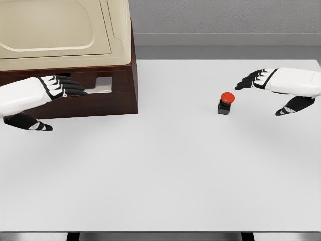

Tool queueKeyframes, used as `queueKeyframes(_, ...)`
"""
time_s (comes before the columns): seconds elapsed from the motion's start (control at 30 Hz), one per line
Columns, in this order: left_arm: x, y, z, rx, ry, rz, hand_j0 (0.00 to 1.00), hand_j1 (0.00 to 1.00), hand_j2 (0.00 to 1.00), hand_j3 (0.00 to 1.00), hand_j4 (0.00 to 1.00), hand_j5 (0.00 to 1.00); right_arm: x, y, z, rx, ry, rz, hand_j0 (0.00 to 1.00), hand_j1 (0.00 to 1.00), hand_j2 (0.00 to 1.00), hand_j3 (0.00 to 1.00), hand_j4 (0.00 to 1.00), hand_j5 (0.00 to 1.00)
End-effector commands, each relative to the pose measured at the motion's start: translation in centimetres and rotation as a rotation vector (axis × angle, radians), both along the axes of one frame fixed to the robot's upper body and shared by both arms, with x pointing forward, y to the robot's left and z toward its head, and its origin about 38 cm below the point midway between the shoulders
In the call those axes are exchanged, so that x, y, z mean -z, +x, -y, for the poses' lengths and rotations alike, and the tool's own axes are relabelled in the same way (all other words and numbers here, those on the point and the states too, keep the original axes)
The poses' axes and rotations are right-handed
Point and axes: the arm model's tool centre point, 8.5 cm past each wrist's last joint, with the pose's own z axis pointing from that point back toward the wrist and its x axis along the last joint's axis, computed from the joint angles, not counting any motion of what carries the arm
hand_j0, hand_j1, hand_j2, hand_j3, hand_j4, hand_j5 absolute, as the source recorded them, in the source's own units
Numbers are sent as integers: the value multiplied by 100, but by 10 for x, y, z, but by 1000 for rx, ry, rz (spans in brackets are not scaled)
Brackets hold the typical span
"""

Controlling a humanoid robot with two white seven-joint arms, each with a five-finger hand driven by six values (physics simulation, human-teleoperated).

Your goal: Open the cabinet drawer with left arm, and place a switch into the drawer with right arm

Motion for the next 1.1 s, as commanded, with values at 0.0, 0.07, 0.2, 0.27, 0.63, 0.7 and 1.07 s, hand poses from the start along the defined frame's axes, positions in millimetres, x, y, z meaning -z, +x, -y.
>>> queueKeyframes(0.0, 2, 1, 5, 6, -30, -6, 100, 100, 100, 100, 100, 100, -1, 0, 0, 3, 4, -1, 100, 100, 100, 100, 100, 100)
queueKeyframes(0.07, 7, 3, 14, 23, -57, -10, 100, 100, 100, 100, 100, 100, 4, 3, 0, 11, 21, -12, 100, 100, 100, 100, 100, 100)
queueKeyframes(0.2, 8, 4, 16, 29, -57, -11, 100, 100, 100, 100, 100, 100, 34, 31, -27, -4, 64, -73, 100, 100, 100, 100, 100, 100)
queueKeyframes(0.27, 10, 5, 15, 25, -62, -18, 100, 100, 100, 100, 100, 100, 54, 52, -25, 39, 32, -126, 100, 100, 100, 100, 100, 100)
queueKeyframes(0.63, 4, 5, 11, 11, -165, -99, 100, 100, 100, 100, 100, 100, 71, 104, -43, 89, -111, -173, 100, 100, 100, 100, 100, 100)
queueKeyframes(0.7, 8, 3, 10, 27, -133, -153, 100, 100, 100, 100, 100, 100, 80, 110, -48, 97, -140, -179, 100, 100, 100, 100, 100, 100)
queueKeyframes(1.07, 15, 11, -5, -31, -182, -194, 100, 100, 100, 100, 100, 100, 79, 118, -60, 82, -184, -159, 100, 100, 100, 100, 100, 100)
